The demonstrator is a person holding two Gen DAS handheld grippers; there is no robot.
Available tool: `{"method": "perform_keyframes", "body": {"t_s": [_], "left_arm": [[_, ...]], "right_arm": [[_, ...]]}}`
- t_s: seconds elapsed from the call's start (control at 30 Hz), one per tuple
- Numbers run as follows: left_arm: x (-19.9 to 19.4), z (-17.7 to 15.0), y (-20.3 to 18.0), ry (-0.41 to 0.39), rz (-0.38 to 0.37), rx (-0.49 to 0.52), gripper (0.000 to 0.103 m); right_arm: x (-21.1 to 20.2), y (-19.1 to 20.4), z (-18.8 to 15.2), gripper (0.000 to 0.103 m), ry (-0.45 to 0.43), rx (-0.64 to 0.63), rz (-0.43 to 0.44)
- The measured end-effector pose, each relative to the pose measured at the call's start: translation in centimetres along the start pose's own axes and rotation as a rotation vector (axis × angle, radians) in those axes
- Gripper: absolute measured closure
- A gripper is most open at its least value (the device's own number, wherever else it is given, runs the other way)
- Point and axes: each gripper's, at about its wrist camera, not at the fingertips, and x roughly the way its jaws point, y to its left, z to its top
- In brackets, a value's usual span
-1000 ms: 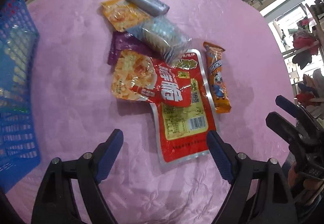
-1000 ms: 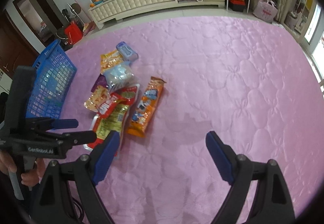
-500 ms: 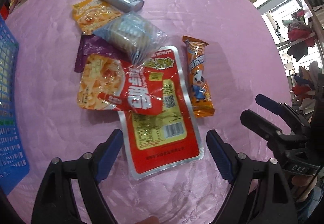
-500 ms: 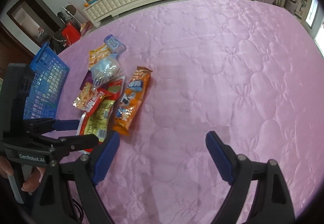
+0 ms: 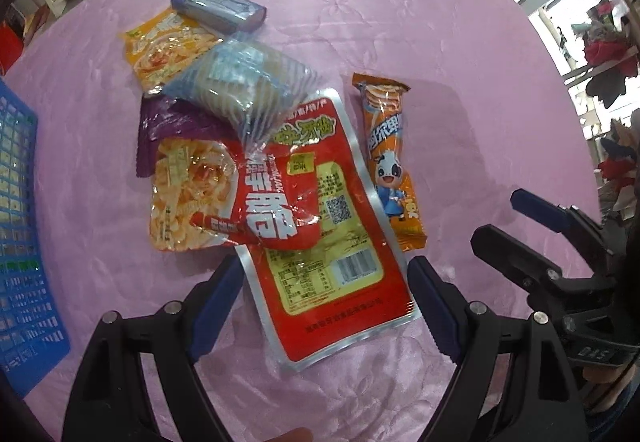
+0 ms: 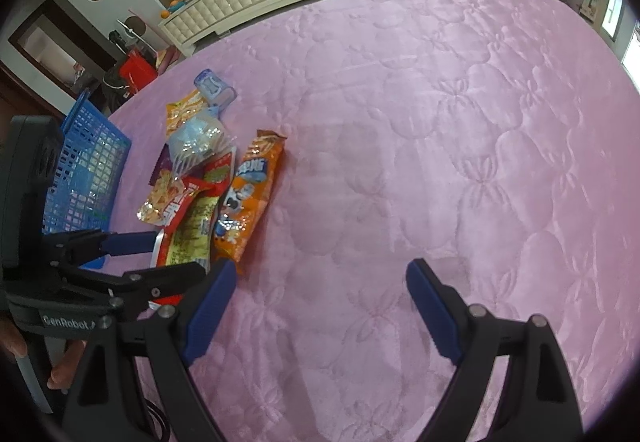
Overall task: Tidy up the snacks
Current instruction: 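Lower the left tool onto the red-and-white sausage pack and grasp it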
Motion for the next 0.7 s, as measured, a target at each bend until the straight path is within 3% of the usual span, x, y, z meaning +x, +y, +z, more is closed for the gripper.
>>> {"method": "perform_keyframes", "body": {"t_s": [0.23, 0.5, 0.7], "left_arm": [[1.6, 1.0, -1.5, -0.002, 0.007, -0.029, 0.020], [2.9, 1.2, -3.0, -0.040, 0.044, -0.053, 0.005], [5.0, 1.6, -6.4, 0.009, 0.192, -0.004, 0.000]], "right_arm": [[0.1, -0.5, -0.1, 0.013, -0.002, 0.007, -0.014], [-0.4, -1.9, 0.1, 0.013, -0.016, 0.048, -0.030], [-1.0, -2.5, -0.1, 0.014, -0.018, 0.052, -0.052]]}}
